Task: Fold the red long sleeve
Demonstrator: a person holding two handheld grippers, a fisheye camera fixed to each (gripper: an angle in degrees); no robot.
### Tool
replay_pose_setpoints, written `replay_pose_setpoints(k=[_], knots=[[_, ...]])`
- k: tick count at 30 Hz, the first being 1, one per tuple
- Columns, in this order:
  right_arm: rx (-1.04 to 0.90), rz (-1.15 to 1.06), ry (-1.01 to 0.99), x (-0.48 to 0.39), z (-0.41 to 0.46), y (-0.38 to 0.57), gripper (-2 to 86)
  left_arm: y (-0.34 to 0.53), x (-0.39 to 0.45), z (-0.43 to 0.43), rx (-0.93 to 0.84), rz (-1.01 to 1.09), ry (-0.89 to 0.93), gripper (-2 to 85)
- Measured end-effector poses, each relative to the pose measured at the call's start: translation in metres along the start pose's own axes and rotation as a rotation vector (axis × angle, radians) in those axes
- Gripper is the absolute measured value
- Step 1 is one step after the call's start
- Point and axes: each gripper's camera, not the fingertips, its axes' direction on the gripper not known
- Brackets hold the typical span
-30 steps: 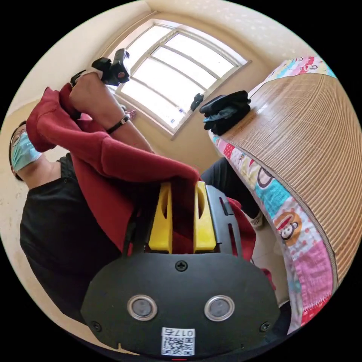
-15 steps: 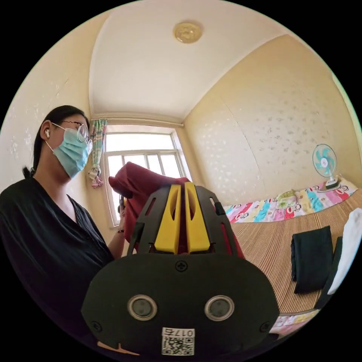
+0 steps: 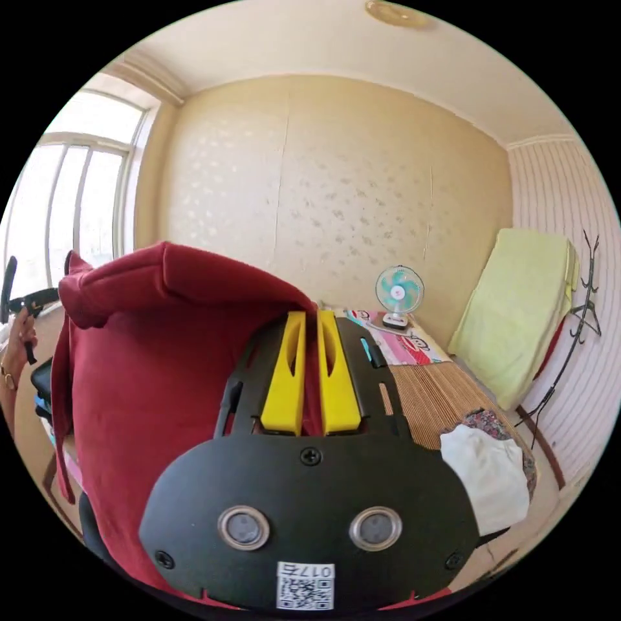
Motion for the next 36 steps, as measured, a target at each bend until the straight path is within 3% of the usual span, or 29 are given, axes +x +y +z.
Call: replay_pose_setpoints(k=[2,5,7,12,13,15,18,21,23,26,28,31,36], knots=[[-0.104,-0.014,-0.005,-0.017,0.031,0.02,4.0,0.023,0.029,0.041,-0.08,0.063,0.006,7.6],[-0.126,-0.091,-0.176,-0.051,0.043,0.089,4.4,0.092,0.081,0.086,-0.179,0.195,0.021,8.1],[-0.252,-0.147,-0.334,-0.08,0.06,0.152,4.9,0.139,0.109,0.117,-0.28,0.24,0.039,8.1],[-0.593,-0.179,-0.4,-0.116,0.102,0.278,5.1,0.251,0.148,0.198,-0.651,0.172,0.098,8.1],[-0.446,-0.135,-0.428,-0.107,0.079,0.298,4.6,0.271,0.154,0.195,-0.624,0.157,0.082,7.9],[-0.45,-0.095,-0.431,-0.101,0.059,0.315,3.3,0.288,0.165,0.172,-0.553,0.168,0.065,7.1],[-0.567,-0.049,-0.493,-0.101,0.03,0.325,2.0,0.304,0.18,0.145,-0.6,0.128,0.041,4.9],[-0.78,-0.163,-0.566,-0.11,0.024,0.335,1.4,0.32,0.179,0.134,-0.716,0.02,0.074,0.9],[-0.695,-0.075,-0.603,-0.088,0.01,0.331,1.4,0.332,0.171,0.122,-0.708,-0.103,0.244,0.3],[-0.481,0.218,-0.604,-0.015,0.001,0.31,2.3,0.334,0.165,0.097,-0.607,-0.165,0.241,2.1],[-0.392,0.471,-0.461,0.058,0.01,0.296,5.9,0.331,0.165,0.085,-0.577,-0.176,0.215,3.2],[-0.343,0.671,-0.241,0.131,0.02,0.29,11.6,0.325,0.17,0.071,-0.532,-0.183,0.218,3.8],[-0.341,0.716,-0.235,0.178,0.037,0.286,7.6,0.322,0.186,0.062,-0.531,-0.18,0.21,4.0]])
